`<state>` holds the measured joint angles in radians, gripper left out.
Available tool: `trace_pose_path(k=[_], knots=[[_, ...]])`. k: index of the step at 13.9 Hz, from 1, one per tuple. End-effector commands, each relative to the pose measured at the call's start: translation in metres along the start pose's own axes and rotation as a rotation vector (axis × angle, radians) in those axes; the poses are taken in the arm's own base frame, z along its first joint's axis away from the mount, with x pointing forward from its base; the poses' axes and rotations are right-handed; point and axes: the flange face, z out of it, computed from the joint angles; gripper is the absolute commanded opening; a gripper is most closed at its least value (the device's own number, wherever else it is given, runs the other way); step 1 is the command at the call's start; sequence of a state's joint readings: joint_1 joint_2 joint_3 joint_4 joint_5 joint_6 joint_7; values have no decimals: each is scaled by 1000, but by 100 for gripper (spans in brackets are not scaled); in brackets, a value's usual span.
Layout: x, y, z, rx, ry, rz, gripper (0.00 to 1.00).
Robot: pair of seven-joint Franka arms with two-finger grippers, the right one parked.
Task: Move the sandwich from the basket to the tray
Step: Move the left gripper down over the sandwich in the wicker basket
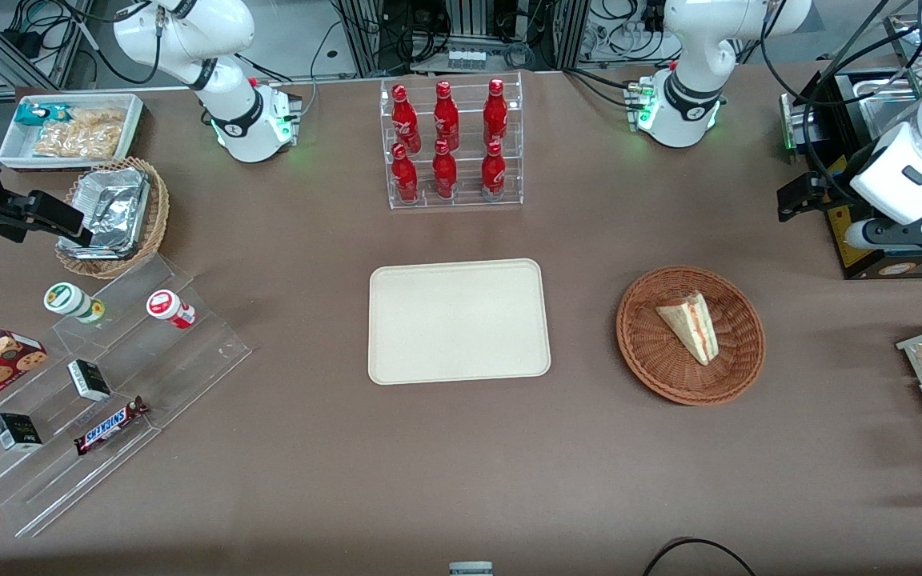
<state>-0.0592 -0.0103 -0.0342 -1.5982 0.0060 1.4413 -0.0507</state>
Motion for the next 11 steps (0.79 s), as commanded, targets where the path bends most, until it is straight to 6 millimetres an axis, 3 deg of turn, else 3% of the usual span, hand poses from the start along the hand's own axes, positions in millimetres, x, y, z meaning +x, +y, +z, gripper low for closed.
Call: trace_pose_path(k=[1, 4, 11], knots=[[0, 3, -3, -12, 19, 20, 100], [6, 1, 29, -6, -34, 17, 100], [22, 9, 149, 6, 7, 22, 100]])
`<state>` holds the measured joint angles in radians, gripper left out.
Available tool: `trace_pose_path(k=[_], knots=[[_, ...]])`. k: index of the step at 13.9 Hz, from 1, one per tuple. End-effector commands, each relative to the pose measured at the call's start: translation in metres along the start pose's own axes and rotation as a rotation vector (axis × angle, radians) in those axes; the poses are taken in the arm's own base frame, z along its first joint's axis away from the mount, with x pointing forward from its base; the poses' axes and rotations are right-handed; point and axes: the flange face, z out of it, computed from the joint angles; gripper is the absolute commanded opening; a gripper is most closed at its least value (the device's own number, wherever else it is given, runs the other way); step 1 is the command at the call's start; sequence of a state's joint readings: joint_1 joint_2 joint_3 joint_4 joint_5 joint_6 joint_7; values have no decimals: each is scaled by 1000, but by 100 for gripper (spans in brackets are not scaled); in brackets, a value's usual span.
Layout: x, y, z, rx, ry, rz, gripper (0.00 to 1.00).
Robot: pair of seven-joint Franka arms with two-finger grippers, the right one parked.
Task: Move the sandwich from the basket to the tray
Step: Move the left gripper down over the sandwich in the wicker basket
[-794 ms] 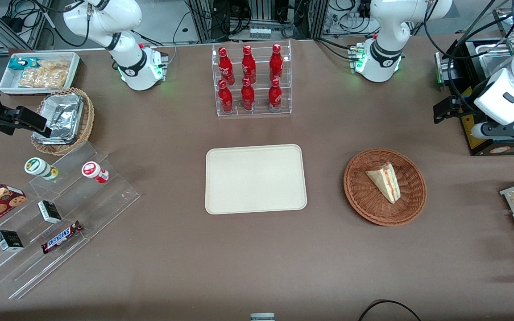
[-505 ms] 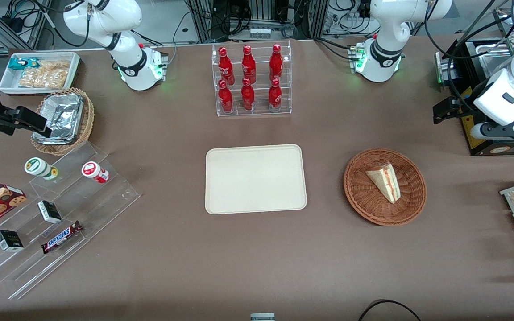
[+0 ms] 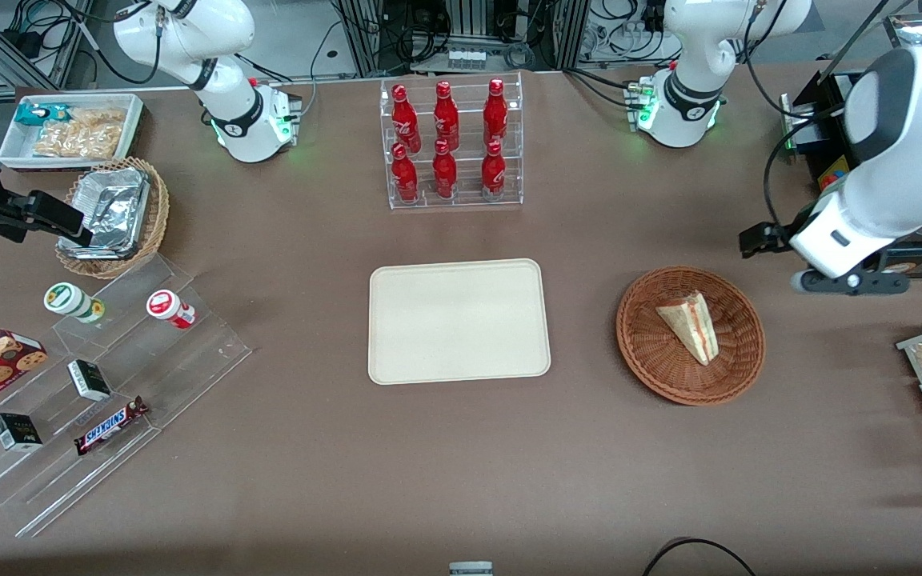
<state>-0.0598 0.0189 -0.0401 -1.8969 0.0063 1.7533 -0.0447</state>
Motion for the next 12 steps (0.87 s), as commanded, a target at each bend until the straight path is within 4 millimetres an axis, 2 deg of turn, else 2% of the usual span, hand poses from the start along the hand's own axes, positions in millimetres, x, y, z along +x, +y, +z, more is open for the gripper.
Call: trace_pose_path(k=[1, 4, 6, 8, 12], knots=[[-9, 7, 40, 6, 26, 8, 100], [-16, 9, 90, 3, 94, 12, 100], [-15, 11, 114, -11, 130, -108, 100], [-13, 20, 125, -22, 123, -295, 100], [-1, 25, 149, -49, 136, -544, 100]])
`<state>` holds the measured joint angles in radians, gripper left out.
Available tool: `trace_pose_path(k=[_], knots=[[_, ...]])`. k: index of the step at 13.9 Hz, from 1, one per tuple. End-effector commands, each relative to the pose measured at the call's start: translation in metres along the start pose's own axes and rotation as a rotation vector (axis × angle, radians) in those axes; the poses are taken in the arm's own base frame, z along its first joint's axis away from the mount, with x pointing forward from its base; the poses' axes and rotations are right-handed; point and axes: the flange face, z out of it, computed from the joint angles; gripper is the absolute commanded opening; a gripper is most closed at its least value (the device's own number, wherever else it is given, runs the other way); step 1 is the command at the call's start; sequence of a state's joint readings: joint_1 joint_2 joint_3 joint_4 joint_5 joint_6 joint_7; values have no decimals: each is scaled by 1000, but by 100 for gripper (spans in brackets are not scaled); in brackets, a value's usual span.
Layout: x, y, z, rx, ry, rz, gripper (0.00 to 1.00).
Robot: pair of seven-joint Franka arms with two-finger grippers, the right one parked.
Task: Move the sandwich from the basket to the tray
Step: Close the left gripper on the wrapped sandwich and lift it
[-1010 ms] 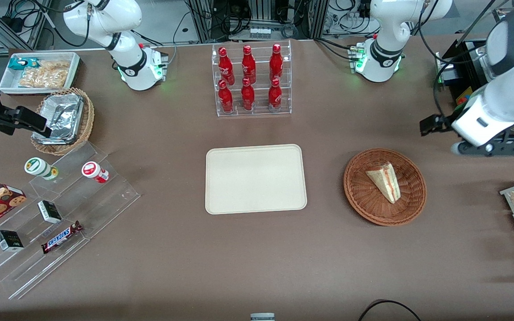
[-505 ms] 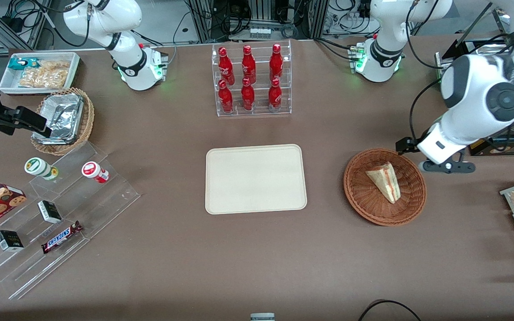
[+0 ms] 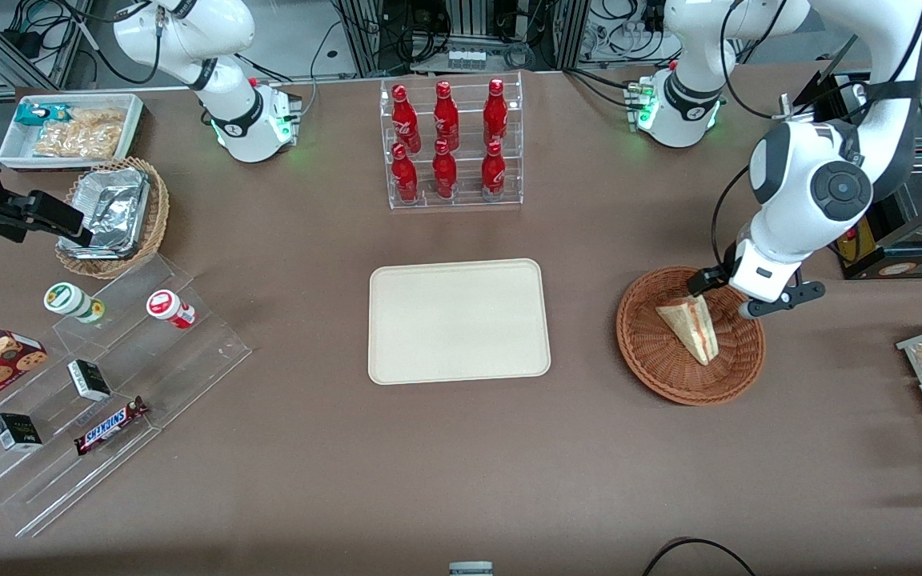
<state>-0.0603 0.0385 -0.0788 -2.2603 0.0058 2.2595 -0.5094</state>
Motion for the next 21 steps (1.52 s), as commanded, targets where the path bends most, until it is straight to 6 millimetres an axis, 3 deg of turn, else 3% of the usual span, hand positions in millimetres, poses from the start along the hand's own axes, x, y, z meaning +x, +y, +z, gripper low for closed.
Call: trace_pose_path(k=[1, 11, 12, 14, 15, 18, 21], knots=[[2, 10, 22, -13, 13, -175, 100], [12, 16, 87, -22, -11, -314, 99], [12, 16, 90, -20, -16, -329, 89], [12, 17, 90, -14, -22, -383, 31], [13, 18, 85, -20, -15, -380, 15], [21, 35, 54, -4, -34, -324, 9], [21, 59, 16, 58, -126, -116, 9]])
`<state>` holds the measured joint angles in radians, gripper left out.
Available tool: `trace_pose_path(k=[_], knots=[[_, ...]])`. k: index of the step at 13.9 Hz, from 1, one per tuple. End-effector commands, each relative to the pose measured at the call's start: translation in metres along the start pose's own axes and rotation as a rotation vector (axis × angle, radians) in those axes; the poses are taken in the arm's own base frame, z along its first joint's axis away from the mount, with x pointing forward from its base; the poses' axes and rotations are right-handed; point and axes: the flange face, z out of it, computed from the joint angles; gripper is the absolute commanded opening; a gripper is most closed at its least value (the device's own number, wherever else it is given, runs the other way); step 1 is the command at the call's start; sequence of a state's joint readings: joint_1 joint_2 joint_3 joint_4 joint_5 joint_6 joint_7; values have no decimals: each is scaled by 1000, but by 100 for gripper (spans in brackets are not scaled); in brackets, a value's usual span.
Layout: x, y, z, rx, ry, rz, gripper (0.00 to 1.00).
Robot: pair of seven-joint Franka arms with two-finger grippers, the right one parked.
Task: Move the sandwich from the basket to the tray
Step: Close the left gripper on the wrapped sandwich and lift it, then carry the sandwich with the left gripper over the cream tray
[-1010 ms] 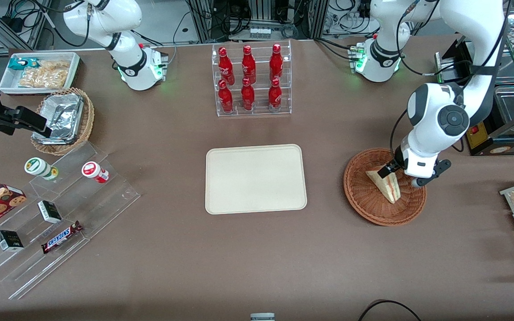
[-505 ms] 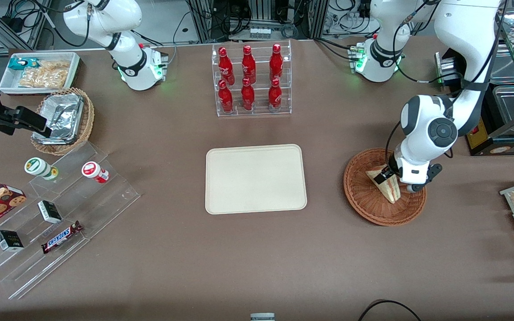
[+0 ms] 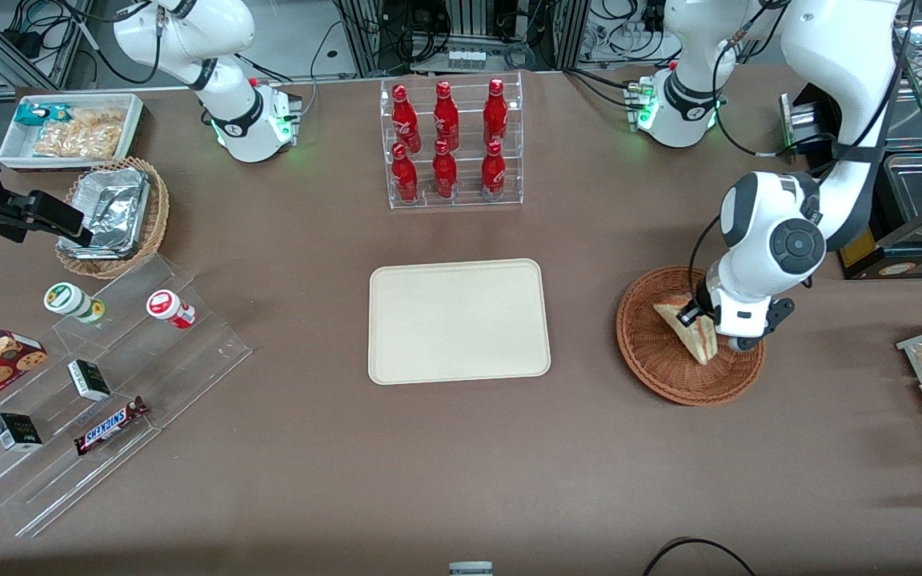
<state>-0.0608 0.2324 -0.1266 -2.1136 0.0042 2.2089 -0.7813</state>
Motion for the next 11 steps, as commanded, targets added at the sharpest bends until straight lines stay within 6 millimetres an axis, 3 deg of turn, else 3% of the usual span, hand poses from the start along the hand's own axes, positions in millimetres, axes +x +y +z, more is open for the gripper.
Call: trace_pose_path(k=[1, 3, 7, 10, 11], knots=[[-11, 23, -35, 35, -40, 199, 11], [-33, 45, -35, 20, -49, 414, 11], [-93, 111, -34, 0, -53, 444, 10], [-123, 153, -32, 9, -20, 434, 10], [-144, 176, -28, 23, 9, 430, 10]])
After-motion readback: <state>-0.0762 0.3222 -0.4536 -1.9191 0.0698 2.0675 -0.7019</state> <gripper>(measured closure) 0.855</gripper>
